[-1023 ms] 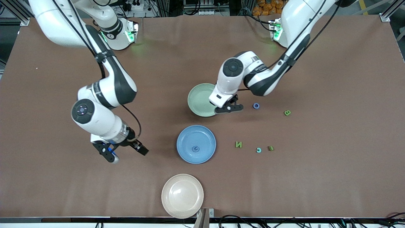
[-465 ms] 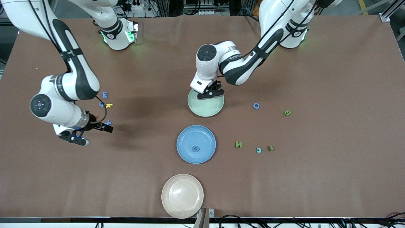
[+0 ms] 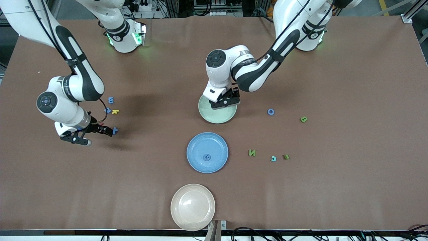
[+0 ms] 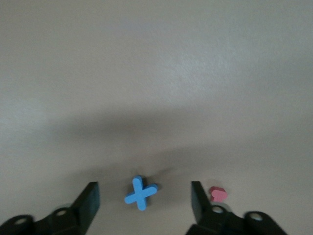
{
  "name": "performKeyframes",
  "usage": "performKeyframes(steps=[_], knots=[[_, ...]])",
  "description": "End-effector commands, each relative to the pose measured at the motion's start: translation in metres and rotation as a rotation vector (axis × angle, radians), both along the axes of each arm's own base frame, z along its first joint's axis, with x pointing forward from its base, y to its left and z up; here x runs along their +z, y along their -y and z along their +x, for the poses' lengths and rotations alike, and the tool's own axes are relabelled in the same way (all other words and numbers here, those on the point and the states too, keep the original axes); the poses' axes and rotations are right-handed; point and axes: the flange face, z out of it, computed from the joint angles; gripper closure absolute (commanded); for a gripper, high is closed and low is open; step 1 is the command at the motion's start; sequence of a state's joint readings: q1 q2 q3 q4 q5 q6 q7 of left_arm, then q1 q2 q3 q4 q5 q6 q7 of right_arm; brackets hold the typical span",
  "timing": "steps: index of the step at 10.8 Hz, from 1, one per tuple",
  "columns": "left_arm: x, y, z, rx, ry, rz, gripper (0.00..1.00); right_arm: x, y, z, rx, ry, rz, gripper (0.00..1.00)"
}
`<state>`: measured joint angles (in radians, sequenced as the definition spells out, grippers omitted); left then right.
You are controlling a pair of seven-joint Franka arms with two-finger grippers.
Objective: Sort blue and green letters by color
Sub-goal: 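Grasp the blue x with the right gripper while the left gripper reaches green letters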
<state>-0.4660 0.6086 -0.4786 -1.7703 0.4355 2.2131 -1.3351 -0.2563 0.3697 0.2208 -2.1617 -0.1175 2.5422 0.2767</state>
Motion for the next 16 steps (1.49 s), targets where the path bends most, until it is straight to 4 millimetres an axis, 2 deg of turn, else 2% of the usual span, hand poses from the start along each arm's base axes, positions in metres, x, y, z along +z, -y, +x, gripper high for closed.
performKeyframes(steps=[1,2,4,5,6,9,12,14,16], knots=[[0.002,-0.021,0.052,0.014,0.063,0.036,0.00,-0.016,0.016,-0.015,-0.125,-0.012,0.015,0.27],[-0.001,-0.042,0.075,0.041,0.078,0.058,0.00,-0.020,0.016,-0.017,-0.215,-0.026,0.017,0.32],[0.003,-0.088,0.127,0.035,0.095,0.083,0.00,-0.028,0.009,-0.014,-0.336,-0.033,0.024,0.34],[0.005,-0.111,0.146,0.042,0.093,0.084,0.00,-0.030,0.007,-0.011,-0.412,-0.035,0.029,0.35],[-0.002,-0.131,0.159,0.038,0.076,0.090,0.00,-0.032,-0.001,-0.008,-0.463,-0.035,0.031,0.36],[-0.010,-0.180,0.187,-0.010,0.043,0.099,0.00,-0.040,-0.007,-0.005,-0.532,-0.046,0.053,0.39],[-0.015,-0.227,0.210,-0.077,0.002,0.092,0.00,-0.049,-0.013,-0.007,-0.525,-0.040,0.062,0.43],[-0.018,-0.239,0.217,-0.065,-0.001,0.087,0.00,-0.051,-0.013,-0.009,-0.516,-0.045,0.059,0.45],[-0.010,-0.251,0.234,-0.020,0.003,0.032,0.00,-0.054,-0.014,-0.012,-0.503,-0.058,0.052,0.46]])
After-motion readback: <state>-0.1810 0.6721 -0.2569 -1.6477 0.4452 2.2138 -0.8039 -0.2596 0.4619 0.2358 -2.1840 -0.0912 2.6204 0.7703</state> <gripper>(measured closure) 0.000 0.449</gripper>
